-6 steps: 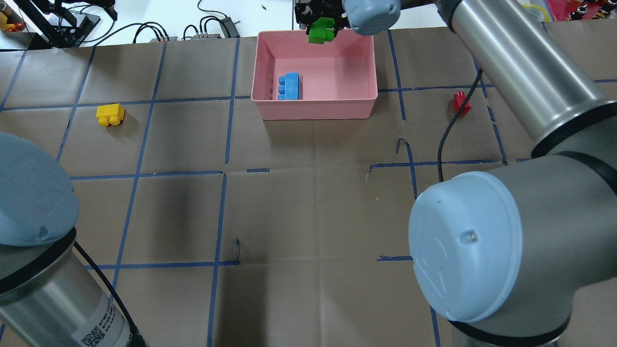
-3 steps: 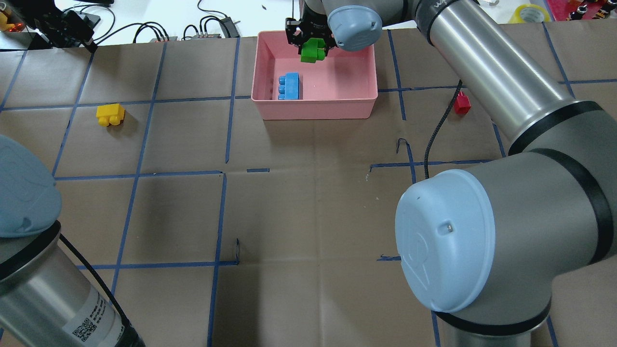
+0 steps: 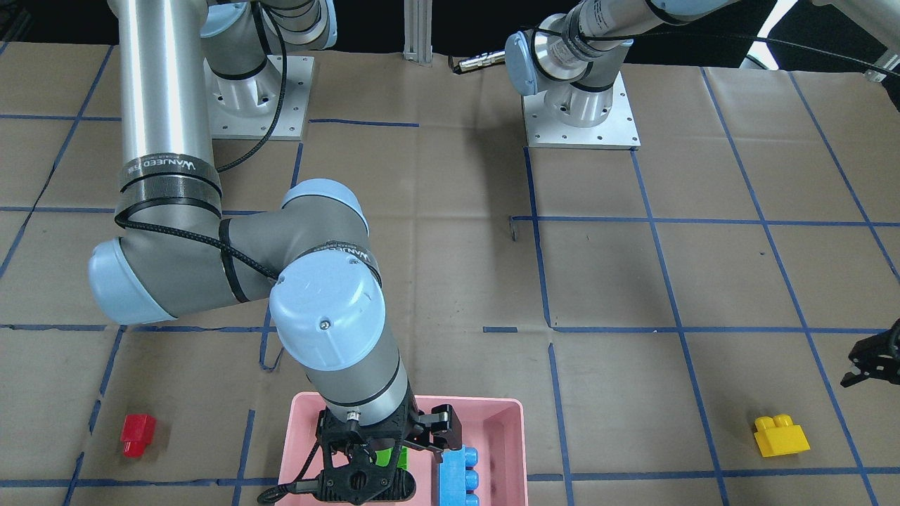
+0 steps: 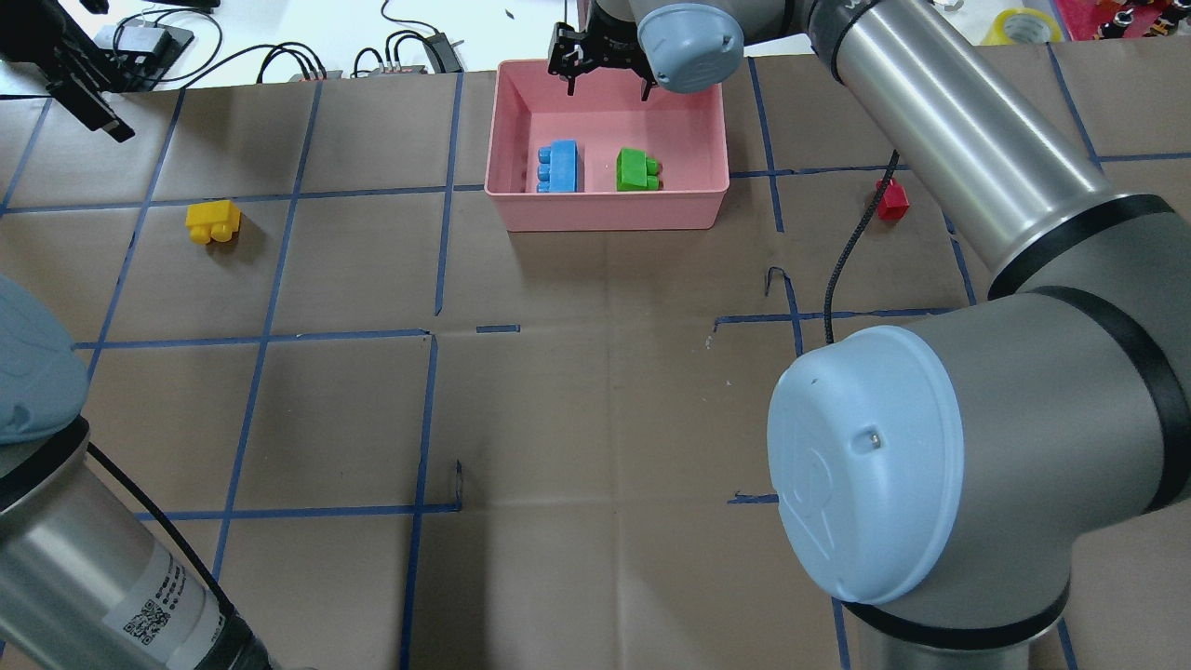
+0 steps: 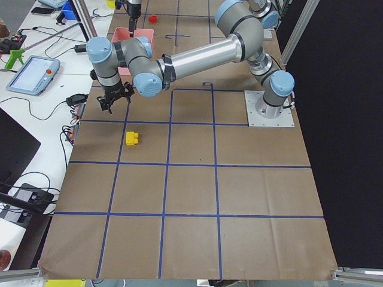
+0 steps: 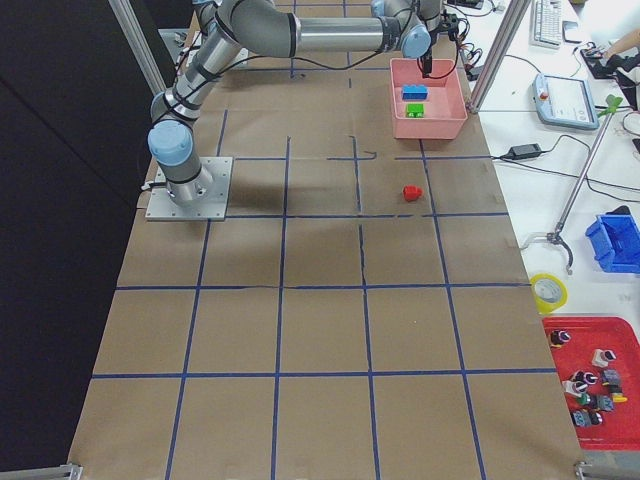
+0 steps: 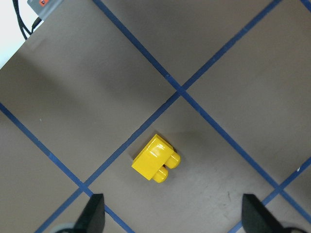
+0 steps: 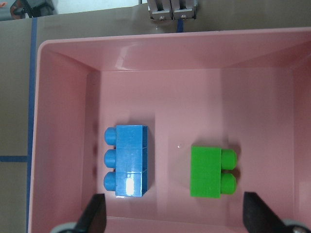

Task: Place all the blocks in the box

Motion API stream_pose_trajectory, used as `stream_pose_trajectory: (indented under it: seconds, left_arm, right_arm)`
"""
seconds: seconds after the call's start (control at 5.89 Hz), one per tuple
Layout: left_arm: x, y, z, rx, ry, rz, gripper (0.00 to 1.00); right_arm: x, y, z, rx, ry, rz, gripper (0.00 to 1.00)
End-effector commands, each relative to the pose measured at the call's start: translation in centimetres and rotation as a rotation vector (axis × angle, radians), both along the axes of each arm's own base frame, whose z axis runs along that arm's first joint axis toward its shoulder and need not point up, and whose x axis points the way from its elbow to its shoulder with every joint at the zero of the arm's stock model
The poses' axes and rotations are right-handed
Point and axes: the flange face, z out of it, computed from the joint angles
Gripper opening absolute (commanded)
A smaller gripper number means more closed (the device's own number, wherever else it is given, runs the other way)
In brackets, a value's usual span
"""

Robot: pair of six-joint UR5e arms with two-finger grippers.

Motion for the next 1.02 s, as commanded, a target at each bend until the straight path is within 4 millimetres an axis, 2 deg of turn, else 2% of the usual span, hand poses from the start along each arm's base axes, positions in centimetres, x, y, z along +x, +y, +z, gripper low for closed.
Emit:
stream_pose_trajectory:
  seconds: [0.0, 0.17, 0.34, 0.51, 0.68, 0.85]
  left_arm:
    - [2.5, 1.0, -1.7, 0.020, 0.004, -0.271, 1.00]
    - [1.9, 0.9, -4.9, 0.060, 0.037, -0.386, 1.00]
    - [1.8, 1.3, -9.9, 0.138, 0.069, -0.453, 1.00]
    - [0.0, 1.1, -13.1, 0.183, 0.048, -0.441, 1.00]
    - [-1.3, 0.0, -14.9, 0.128, -0.001, -0.427, 1.00]
    - [-1.4, -0.7, -17.8, 0.095, -0.023, -0.431, 1.00]
  right_arm:
    - [-3.6, 1.9, 4.8, 0.061, 0.039, 0.022, 0.99]
    - [-8.0, 4.0, 7.9, 0.178, 0.075, 0.055, 0.99]
    - [-13.3, 6.4, 11.6, 0.257, 0.146, 0.011, 0.99]
    - [-17.8, 9.0, 14.6, 0.317, 0.232, 0.009, 0.99]
    - [-20.4, 8.8, 13.6, 0.341, 0.235, 0.029, 0.99]
    - [-22.4, 8.4, 10.9, 0.349, 0.230, 0.050, 0.99]
